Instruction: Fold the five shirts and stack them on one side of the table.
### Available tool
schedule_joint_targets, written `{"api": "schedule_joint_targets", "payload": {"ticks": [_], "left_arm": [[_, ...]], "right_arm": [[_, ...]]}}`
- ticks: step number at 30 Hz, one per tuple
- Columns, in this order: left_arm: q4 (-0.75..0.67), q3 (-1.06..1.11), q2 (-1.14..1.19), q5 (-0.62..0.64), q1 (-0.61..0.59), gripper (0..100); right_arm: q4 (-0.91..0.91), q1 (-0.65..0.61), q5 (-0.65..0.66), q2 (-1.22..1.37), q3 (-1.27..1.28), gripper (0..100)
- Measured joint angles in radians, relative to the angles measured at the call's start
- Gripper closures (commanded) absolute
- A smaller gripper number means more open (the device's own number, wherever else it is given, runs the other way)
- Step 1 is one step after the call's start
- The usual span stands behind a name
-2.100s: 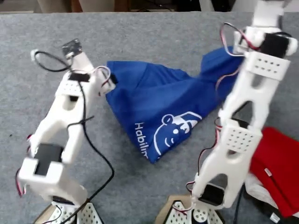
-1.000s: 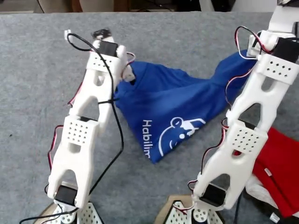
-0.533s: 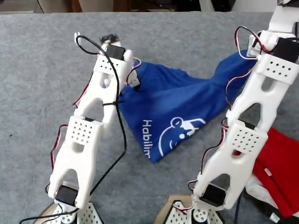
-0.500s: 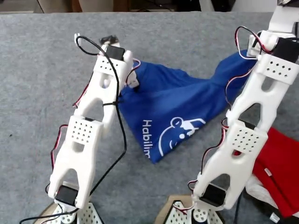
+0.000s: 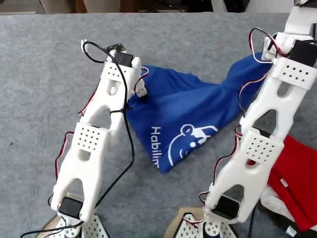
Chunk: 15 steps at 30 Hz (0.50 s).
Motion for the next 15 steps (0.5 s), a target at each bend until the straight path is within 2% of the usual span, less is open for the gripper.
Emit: {"api": "schedule_joint_targets", "payload": {"ticks": [7, 15], "left_arm": [[0.002, -0.068, 0.021, 0.000, -0.051, 79], [0.002, -0.083, 0.084, 0.000, -0.048, 79]], "right_arm": [[0.000, 0.000, 0.000, 0.000, 0.000, 99.5], [0.000, -0.012, 0.000, 0.000, 0.000, 99.5]]}}
